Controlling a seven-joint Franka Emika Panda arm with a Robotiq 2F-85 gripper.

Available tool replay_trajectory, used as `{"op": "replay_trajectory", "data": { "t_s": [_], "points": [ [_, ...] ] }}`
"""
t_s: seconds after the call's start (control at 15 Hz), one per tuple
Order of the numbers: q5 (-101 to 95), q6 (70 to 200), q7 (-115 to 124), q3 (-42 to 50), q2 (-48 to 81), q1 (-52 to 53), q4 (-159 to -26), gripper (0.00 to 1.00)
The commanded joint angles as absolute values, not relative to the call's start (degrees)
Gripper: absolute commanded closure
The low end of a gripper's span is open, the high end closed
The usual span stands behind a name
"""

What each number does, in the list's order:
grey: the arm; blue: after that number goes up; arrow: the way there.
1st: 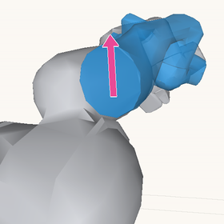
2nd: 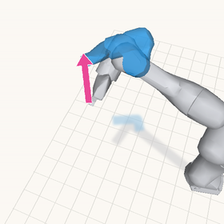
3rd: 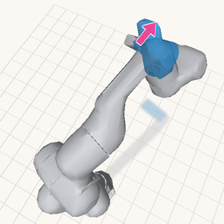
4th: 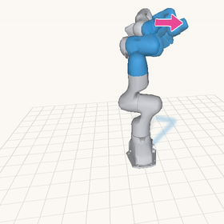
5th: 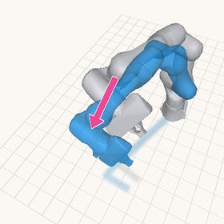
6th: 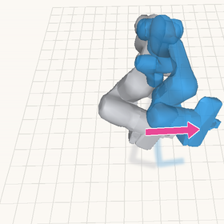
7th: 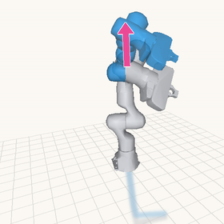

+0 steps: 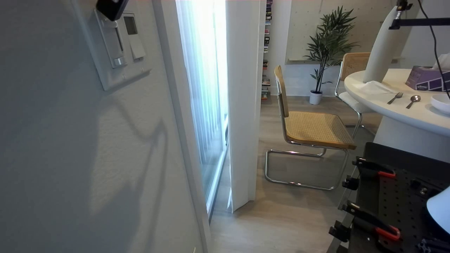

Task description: Turn the switch off

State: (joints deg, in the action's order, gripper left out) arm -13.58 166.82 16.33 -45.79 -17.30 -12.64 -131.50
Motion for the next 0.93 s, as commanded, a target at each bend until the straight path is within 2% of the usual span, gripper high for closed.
{"op": "replay_trajectory", "data": {
  "t_s": [0.0,0.87],
  "points": [
    [-15.3,167.97,18.88,-48.31,-17.16,-15.71,-130.33,1.0],
    [-15.29,166.59,19.69,-52.8,-17.06,-21.63,-129.65,1.0]
  ]
}}
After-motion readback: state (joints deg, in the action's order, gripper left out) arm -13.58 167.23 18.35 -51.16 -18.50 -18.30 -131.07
